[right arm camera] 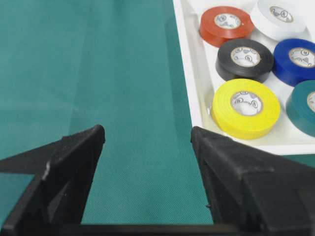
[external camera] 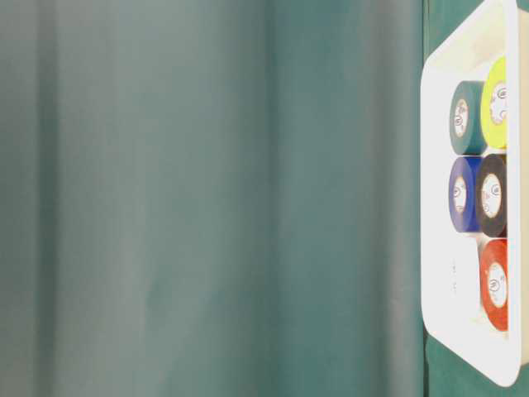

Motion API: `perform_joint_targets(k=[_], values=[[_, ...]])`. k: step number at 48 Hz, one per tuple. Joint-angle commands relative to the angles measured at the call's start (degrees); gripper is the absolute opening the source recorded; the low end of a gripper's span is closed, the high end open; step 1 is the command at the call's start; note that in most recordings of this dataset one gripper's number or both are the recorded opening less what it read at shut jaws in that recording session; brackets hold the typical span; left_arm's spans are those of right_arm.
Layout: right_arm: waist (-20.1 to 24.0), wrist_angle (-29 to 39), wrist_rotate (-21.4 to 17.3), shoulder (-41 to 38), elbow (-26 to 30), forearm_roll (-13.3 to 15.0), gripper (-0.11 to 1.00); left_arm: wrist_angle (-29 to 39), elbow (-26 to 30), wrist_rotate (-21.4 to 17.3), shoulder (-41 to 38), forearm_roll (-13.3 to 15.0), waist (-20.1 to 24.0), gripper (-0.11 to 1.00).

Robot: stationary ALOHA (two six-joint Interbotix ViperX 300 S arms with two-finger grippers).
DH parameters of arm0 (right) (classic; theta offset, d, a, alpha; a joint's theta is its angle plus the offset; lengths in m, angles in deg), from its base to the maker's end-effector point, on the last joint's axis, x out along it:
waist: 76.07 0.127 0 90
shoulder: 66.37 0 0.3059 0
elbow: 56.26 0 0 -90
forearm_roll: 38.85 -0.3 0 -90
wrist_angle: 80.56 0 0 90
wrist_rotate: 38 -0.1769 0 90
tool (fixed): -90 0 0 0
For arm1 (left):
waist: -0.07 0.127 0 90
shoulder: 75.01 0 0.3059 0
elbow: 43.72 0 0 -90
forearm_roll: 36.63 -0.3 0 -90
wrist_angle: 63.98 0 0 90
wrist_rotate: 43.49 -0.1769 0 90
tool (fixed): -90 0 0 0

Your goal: Put the tape alternately from left to right into the white case.

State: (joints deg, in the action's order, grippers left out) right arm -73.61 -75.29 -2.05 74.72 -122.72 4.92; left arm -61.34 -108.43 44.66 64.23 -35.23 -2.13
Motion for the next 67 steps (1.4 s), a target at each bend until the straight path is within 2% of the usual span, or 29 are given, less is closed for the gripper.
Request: perform_joint_targets(k=[1, 67], values=[[-0.09, -0.18, -0.09, -0.35, 0.44, 0.0, 0.78, -0.35, 0.44, 0.0, -0.09, -0.09, 0.26, 0.59], [-0.09, -0.44, -0.09, 0.62, -0.18, 0.0, 0.78, 0.09, -1.32, 0.09, 3.43, -0.09, 0.26, 0.59]])
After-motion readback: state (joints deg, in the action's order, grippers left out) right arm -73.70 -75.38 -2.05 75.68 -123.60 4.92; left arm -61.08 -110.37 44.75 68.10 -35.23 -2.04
